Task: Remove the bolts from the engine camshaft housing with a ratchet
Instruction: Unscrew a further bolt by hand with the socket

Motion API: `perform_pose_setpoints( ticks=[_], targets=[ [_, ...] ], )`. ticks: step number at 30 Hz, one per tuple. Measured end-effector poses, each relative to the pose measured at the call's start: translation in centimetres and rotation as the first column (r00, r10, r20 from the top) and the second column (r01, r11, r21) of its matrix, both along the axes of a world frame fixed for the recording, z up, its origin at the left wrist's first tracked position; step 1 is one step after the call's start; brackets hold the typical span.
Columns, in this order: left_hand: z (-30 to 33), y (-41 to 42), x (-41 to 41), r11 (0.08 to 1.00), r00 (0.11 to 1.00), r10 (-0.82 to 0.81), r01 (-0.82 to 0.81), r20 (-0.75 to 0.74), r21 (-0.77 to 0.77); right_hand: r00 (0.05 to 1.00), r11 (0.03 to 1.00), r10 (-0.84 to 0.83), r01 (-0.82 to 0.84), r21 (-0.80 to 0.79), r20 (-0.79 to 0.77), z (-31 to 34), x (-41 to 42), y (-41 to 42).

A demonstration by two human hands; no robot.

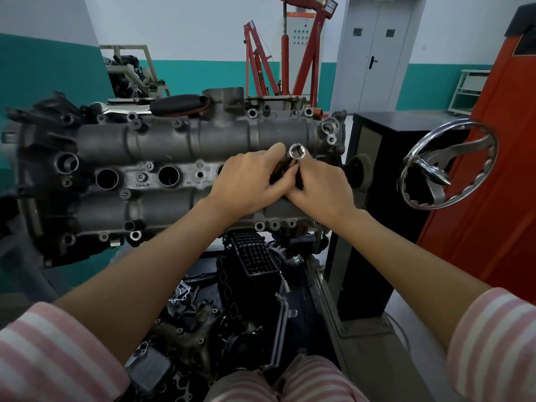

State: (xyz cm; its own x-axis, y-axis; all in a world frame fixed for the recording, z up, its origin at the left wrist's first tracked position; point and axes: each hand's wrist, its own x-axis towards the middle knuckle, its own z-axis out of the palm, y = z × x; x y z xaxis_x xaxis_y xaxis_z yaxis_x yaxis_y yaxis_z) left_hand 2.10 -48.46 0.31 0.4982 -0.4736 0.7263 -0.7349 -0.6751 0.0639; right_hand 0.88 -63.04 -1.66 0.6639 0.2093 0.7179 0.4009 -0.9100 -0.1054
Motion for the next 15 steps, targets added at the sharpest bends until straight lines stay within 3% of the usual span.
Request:
perform_pose_setpoints(
  ticks=[11,15],
  targets=[
    [-0.04,0.08,0.18,1.0,1.0,-0.015,0.015,0.005,-0.005,0.99,0.997,0.068,-0.072,0.035,0.123,0.04,-0.51,0.2],
    [-0.12,0.01,0.03,0.999,0.999,-0.029,0.03,0.018,-0.023,0.999,0.999,0.035,-0.035,0.019,-0.002,0.14,-0.29,0.1]
  ],
)
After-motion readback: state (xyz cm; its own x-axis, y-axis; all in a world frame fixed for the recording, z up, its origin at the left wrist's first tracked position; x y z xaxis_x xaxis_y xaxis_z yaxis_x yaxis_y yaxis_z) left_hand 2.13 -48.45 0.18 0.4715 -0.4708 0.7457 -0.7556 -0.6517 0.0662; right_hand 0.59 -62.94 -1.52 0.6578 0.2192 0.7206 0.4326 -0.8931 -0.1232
